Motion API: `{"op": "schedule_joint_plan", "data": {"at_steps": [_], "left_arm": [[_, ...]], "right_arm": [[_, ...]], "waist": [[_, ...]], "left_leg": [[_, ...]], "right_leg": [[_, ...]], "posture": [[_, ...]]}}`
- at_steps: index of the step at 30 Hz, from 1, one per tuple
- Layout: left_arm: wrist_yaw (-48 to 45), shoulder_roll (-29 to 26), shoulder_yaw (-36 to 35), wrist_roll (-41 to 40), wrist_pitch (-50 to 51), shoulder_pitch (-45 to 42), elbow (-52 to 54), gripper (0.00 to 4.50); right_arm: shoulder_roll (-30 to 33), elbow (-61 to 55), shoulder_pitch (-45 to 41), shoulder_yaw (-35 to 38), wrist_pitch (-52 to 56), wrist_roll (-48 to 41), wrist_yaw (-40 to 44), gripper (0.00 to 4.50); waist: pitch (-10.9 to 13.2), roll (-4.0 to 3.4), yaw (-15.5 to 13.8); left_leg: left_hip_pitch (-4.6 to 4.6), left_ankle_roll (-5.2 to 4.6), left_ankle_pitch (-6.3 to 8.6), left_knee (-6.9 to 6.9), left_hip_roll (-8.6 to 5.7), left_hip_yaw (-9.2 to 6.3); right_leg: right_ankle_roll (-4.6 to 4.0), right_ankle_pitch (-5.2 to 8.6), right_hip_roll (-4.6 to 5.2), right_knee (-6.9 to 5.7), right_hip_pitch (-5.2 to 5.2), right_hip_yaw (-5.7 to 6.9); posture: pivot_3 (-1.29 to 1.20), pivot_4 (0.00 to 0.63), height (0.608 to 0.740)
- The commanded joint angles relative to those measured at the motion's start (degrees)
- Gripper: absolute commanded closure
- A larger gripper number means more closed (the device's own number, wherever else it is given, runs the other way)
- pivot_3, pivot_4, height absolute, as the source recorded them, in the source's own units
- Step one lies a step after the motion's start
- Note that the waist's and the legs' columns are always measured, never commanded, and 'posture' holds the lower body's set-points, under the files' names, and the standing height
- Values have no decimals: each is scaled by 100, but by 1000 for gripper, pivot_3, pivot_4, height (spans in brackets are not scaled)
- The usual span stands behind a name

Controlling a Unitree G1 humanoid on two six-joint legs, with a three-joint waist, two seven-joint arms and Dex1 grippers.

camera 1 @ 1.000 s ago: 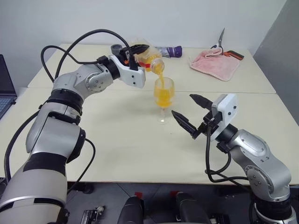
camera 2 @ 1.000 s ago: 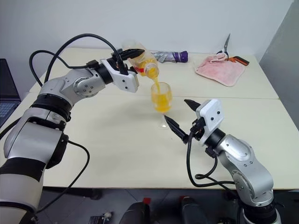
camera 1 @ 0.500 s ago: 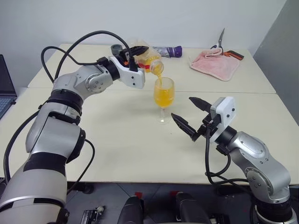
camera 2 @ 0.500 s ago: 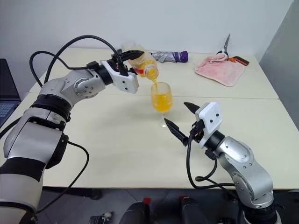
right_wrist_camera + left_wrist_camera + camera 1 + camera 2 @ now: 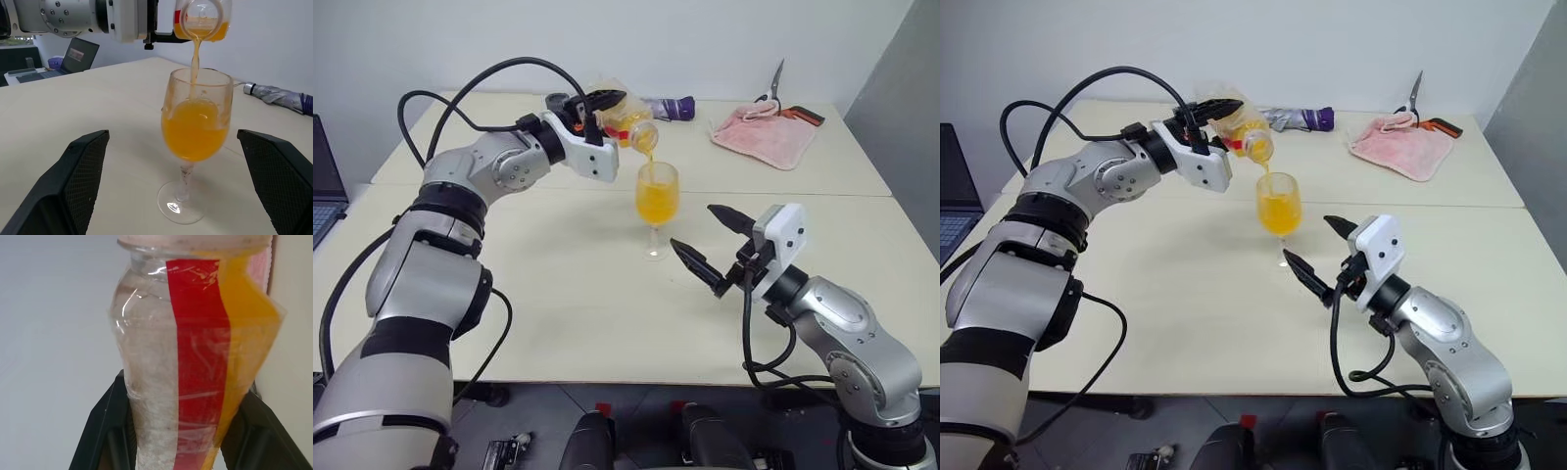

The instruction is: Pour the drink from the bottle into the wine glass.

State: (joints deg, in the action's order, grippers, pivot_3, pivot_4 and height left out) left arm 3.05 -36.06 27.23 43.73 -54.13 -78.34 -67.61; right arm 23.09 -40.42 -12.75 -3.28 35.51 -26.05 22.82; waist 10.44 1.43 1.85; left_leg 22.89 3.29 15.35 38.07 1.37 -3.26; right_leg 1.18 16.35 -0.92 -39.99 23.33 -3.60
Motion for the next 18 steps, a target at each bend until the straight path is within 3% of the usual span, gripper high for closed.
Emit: {"op": "schedule_joint_plan", "data": {"at_steps": [1, 18], "left_arm": [[124, -20, -25, -23, 5, -240, 19, 2787], [19, 125, -79, -127, 101, -221, -79, 2787]], "right_arm": [[1, -270, -39, 32, -67, -81, 23, 0], [-10, -273, -49, 2, -66, -65, -7, 0]], "waist": [[0, 0, 0], [0, 0, 0]], "left_leg": [[0, 0, 0, 0, 0, 1], [0, 0, 0, 1, -1, 0]], "right_leg": [[0, 0, 0, 0, 0, 0], [0, 0, 0, -1, 0, 0]], "posture": [[0, 150, 740], [0, 150, 740]]}}
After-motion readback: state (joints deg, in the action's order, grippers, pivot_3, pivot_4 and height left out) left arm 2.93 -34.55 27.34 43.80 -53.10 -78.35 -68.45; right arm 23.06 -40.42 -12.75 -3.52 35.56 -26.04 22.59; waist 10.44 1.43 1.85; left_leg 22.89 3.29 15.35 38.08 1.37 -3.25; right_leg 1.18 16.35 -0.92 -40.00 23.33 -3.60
